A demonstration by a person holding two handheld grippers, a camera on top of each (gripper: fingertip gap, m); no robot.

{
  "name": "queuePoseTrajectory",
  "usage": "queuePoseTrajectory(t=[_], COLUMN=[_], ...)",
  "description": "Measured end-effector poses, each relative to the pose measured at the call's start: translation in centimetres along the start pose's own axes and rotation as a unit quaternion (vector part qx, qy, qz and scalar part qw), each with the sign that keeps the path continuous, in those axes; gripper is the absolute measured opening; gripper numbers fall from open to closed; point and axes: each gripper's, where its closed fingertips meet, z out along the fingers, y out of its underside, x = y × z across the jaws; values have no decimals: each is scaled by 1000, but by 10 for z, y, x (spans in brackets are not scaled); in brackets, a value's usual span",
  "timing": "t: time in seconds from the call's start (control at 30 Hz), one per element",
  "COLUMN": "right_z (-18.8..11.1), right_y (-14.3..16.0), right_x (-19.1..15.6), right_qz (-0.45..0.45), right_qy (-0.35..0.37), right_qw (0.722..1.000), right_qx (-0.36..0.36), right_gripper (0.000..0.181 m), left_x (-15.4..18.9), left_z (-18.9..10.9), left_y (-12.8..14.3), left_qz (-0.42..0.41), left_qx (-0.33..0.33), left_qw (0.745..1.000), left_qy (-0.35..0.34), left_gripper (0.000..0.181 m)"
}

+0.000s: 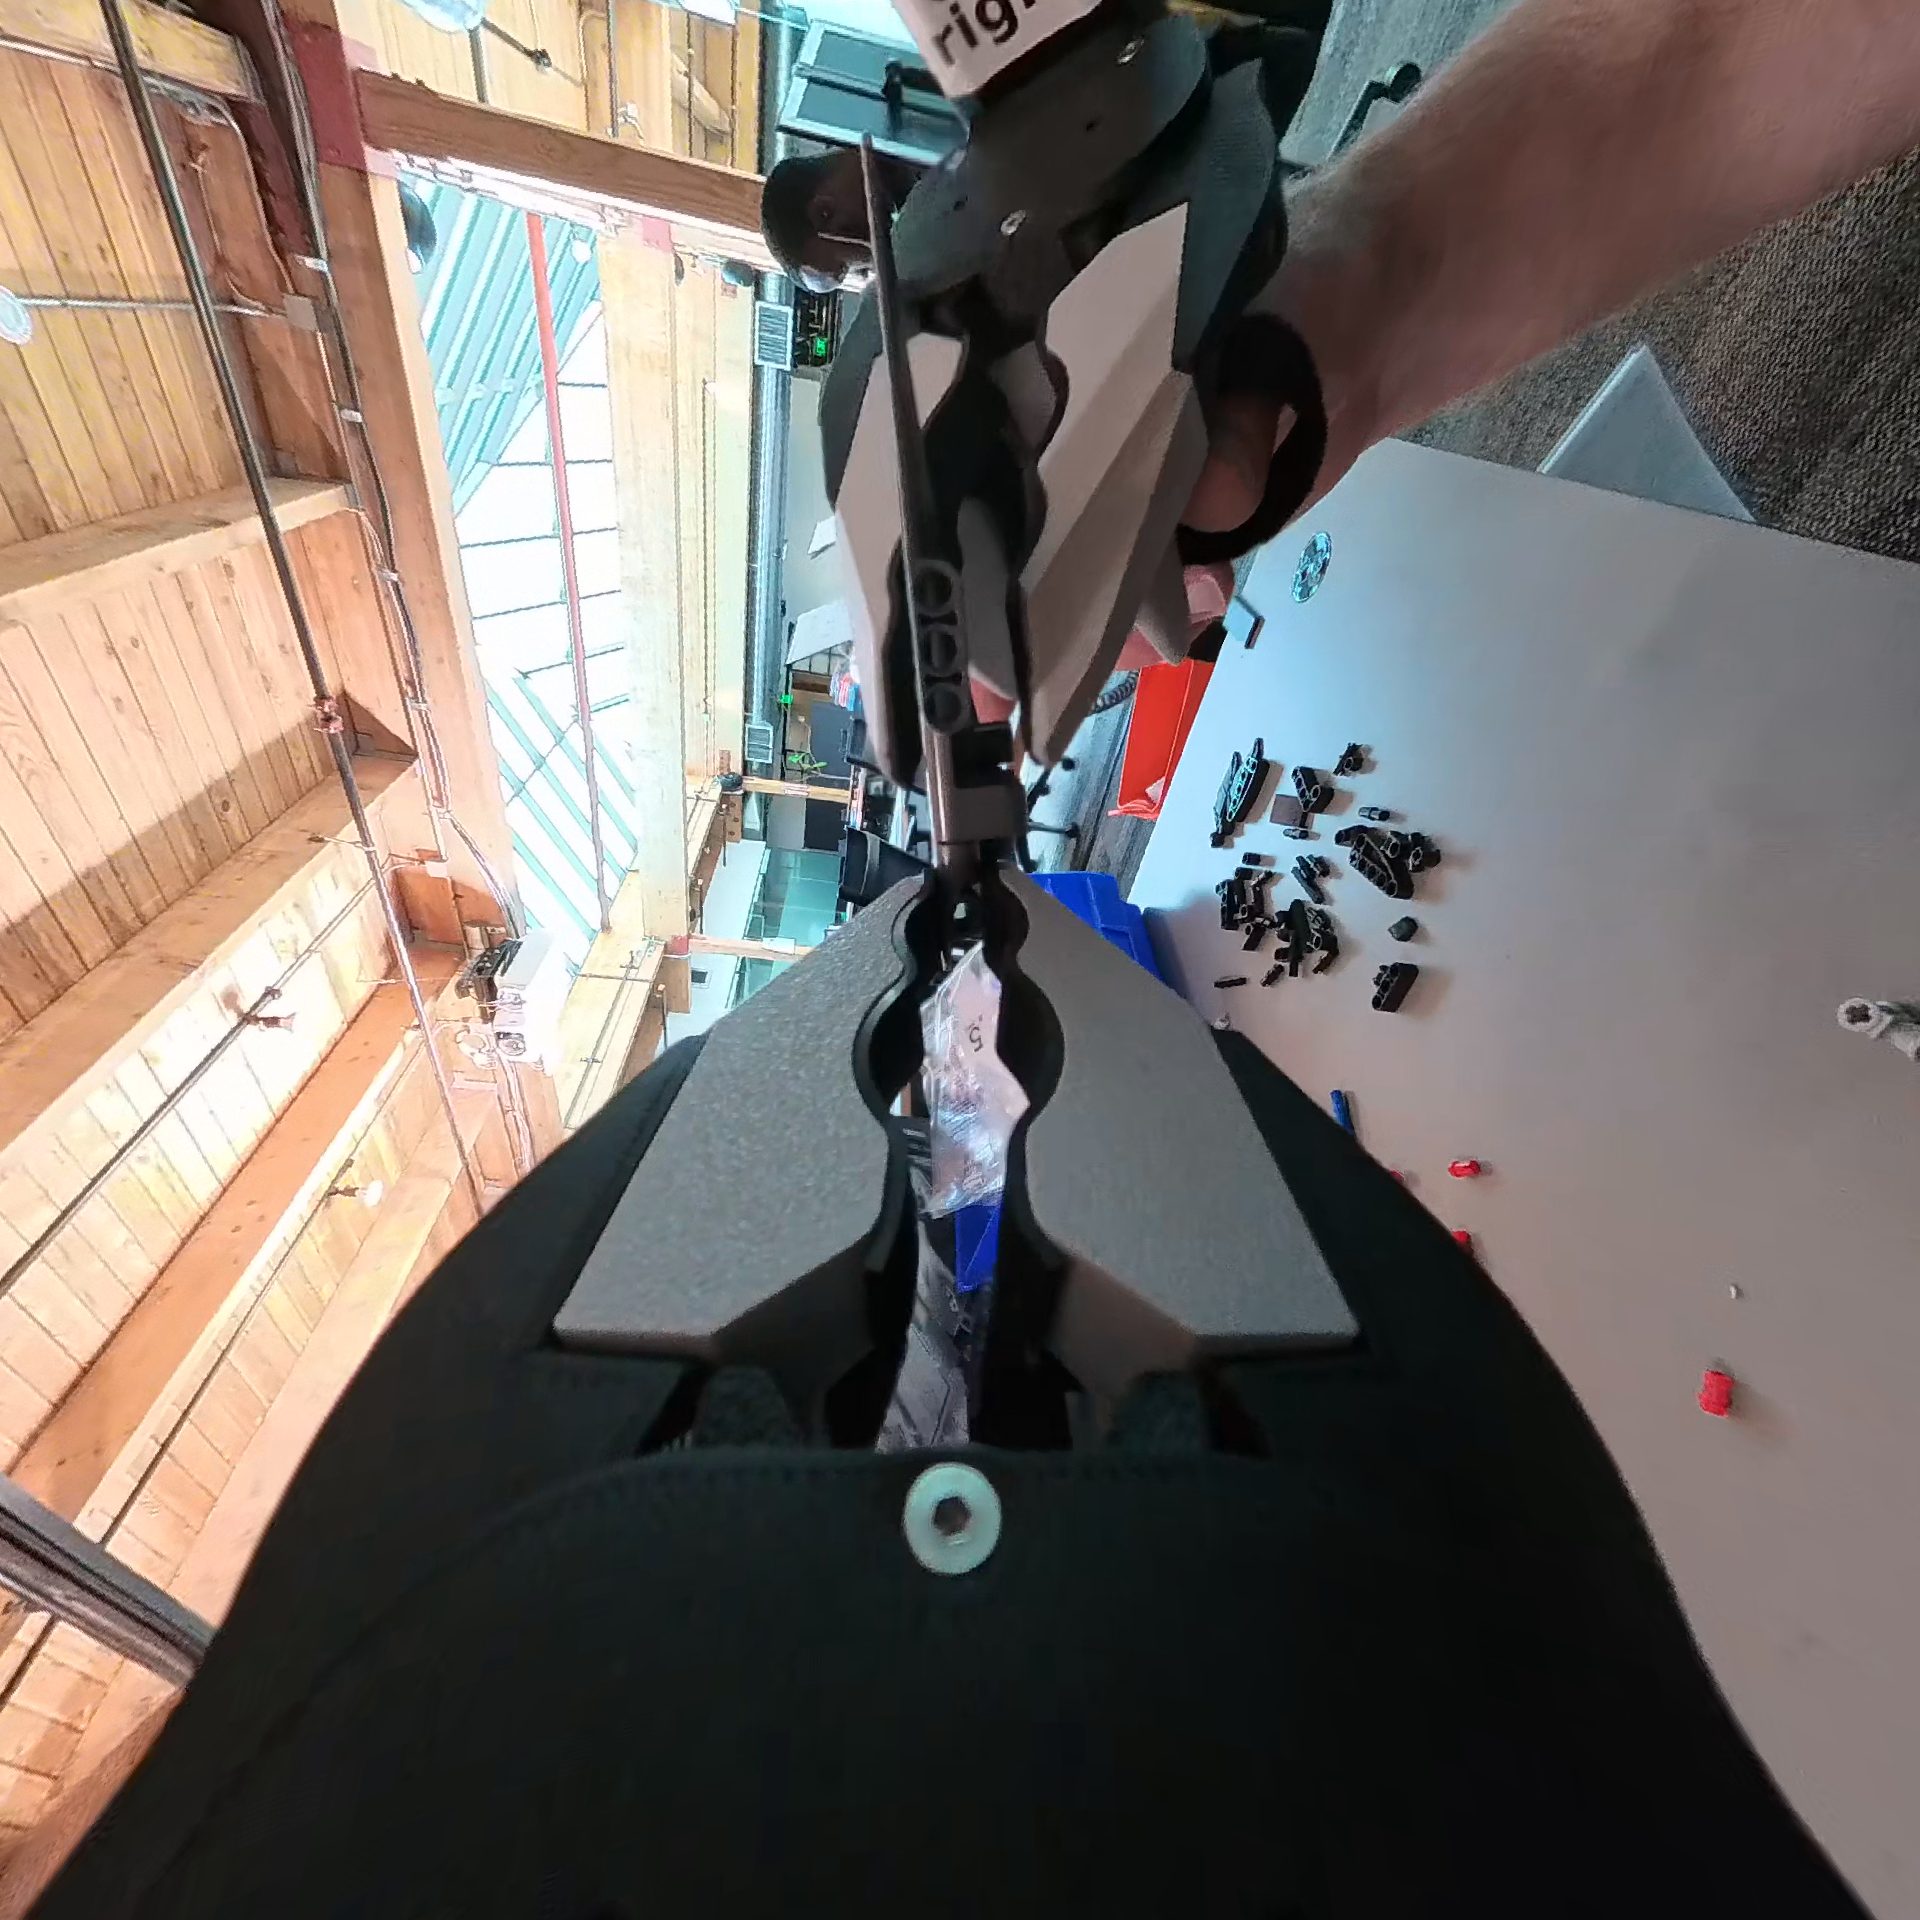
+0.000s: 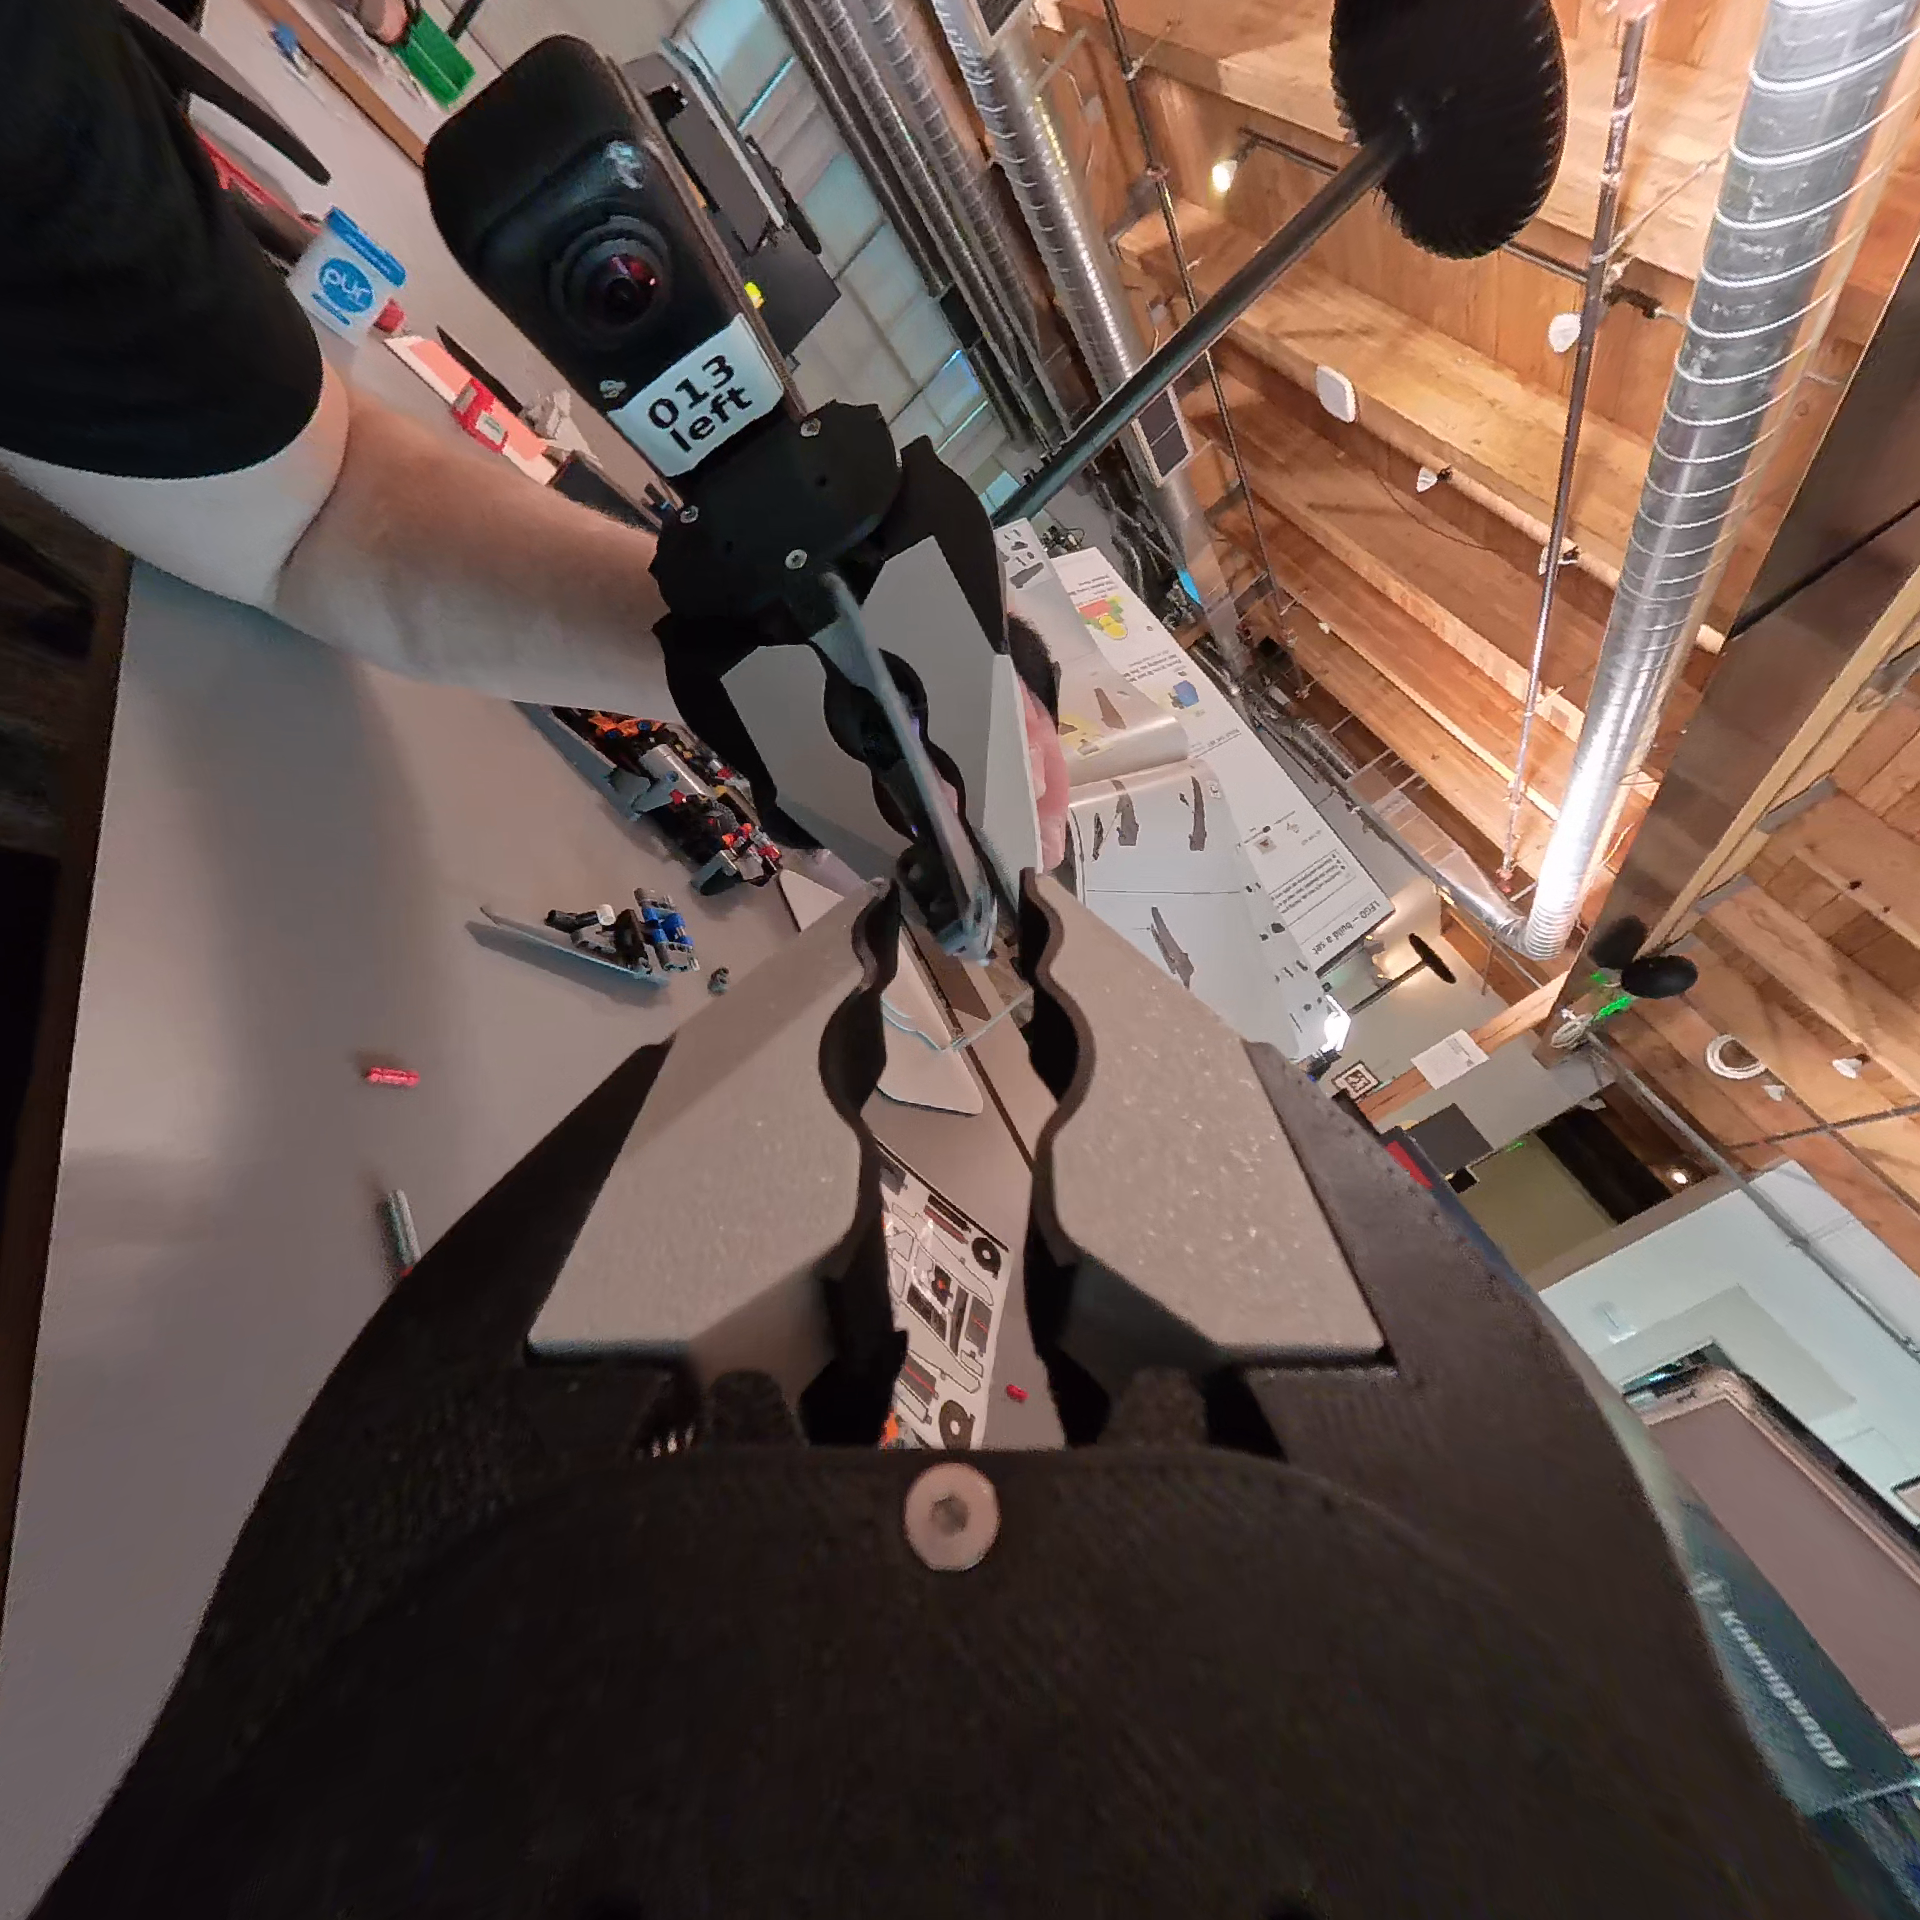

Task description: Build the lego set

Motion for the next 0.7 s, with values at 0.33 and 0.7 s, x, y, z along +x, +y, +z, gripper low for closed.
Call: queuePoseTrajectory(t=[0.33,0.7], right_z=[-5,-3], right_y=[-2,-9], right_x=[4,-9], right_qz=[-11,-48], right_qy=[34,-8], right_qw=[999,999], right_qx=[0,-15], right_gripper=[1,7], left_x=[3,12], left_z=[3,5], left_y=[2,5], left_qz=[-2,-9], left_qx=[-3,-10], left_qw=[1000,999], left_qy=[5,30], left_gripper=[3,4])
